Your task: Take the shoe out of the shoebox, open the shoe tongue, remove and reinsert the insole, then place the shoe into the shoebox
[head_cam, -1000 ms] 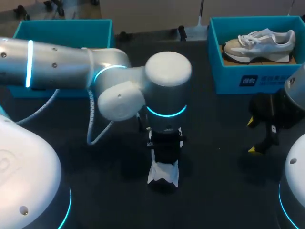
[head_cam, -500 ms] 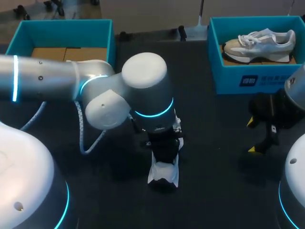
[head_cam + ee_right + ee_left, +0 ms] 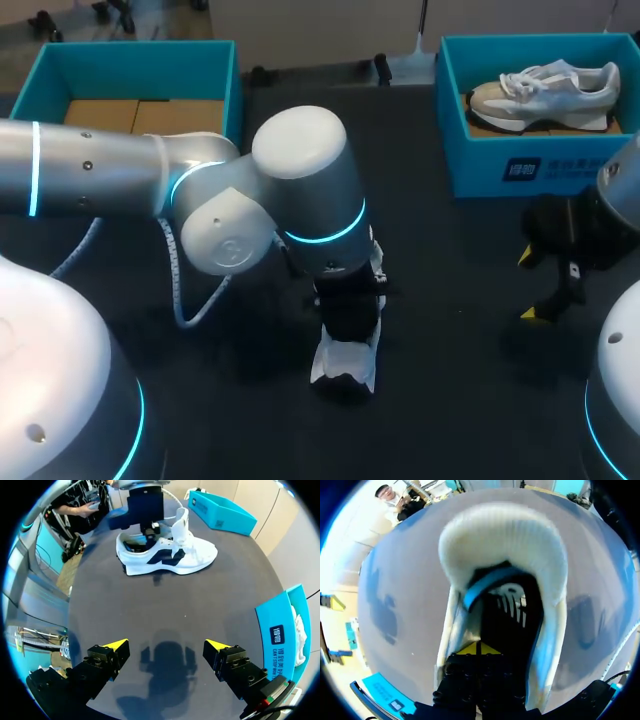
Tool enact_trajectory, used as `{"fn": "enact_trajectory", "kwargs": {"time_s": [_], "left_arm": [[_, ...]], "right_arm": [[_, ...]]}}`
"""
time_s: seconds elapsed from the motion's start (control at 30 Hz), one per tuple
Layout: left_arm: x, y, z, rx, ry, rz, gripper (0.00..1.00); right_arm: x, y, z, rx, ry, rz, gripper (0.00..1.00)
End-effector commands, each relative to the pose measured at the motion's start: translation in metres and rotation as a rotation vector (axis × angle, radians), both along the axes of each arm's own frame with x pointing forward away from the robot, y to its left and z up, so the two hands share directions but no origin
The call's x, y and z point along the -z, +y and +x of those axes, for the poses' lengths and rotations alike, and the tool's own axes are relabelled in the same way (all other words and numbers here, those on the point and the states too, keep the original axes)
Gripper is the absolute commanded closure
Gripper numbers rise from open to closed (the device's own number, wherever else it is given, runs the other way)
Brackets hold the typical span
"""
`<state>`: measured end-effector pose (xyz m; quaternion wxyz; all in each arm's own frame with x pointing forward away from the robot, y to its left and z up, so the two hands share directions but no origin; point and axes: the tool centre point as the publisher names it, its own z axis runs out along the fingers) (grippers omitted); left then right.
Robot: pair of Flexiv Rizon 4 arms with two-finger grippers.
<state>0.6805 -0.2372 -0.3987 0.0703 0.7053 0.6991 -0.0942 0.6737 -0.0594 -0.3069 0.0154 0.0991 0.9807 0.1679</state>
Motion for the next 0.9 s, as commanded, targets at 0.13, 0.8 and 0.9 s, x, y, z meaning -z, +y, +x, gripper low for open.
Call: {"fn": "enact_trajectory", "kwargs": {"time_s": [0.13, 0.8, 0.9], "left_arm": [[-0.008, 0.005, -0.012, 0.041, 0.000, 0.014, 1.00], [-0.036, 0.015, -0.026, 0.178, 0.132, 0.089, 1.00], [-0.054, 0.020, -0.026, 0.209, 0.135, 0.091, 1.00]], "right_arm": [[0.001, 0.001, -0.001, 0.001, -0.001, -0.004, 0.00], [0.001, 0.001, -0.001, 0.001, -0.001, -0.004, 0.00], [0.001, 0.001, -0.001, 0.001, -0.001, -0.004, 0.00]]}}
